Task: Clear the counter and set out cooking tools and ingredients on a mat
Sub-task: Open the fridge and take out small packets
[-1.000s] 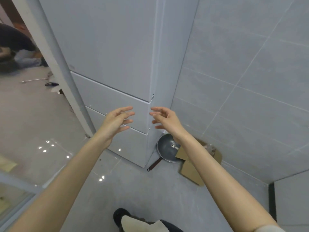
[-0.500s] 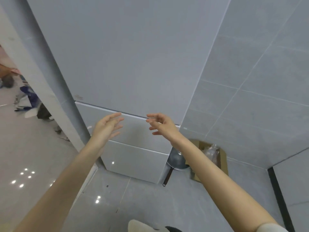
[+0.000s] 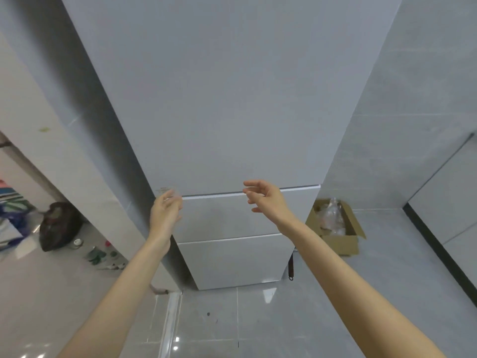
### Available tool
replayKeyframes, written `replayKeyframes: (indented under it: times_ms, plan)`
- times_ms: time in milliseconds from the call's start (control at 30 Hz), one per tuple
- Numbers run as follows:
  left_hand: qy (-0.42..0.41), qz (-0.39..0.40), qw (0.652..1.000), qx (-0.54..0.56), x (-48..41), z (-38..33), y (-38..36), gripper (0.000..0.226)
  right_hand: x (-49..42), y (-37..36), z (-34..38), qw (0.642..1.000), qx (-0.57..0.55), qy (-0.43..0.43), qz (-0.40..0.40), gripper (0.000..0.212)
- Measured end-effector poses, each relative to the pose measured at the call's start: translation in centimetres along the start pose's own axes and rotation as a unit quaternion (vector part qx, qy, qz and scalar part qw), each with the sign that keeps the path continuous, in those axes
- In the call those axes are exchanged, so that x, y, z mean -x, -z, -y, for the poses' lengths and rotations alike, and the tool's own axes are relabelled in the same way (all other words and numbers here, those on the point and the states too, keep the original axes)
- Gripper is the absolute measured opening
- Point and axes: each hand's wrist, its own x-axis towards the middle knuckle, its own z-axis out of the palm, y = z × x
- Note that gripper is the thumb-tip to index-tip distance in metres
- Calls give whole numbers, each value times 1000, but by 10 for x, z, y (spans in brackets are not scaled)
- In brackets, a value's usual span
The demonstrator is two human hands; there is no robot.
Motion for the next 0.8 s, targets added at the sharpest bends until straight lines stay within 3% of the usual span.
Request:
replayKeyframes:
  times_ms: [67, 200, 433, 600, 800]
  plan:
    - [-6, -12, 1000, -19, -19, 5, 9, 23, -4, -8, 2, 1000, 15, 5, -10, 23]
    - [3, 16, 1000, -25, -60, 11, 21, 67, -22, -26, 1, 999, 42, 8, -19, 21]
    - [-15, -58, 996, -73, -111, 25, 27, 76, -62, -56, -6, 998, 57, 4, 5, 20]
    - [-41, -54, 985, -157, -125, 24, 31, 66, -80, -75, -6, 998, 57, -5, 0, 19]
    - [-85, -12, 991, -99, -130, 22, 45, 48, -78, -86, -10, 997, 57, 5, -45, 18]
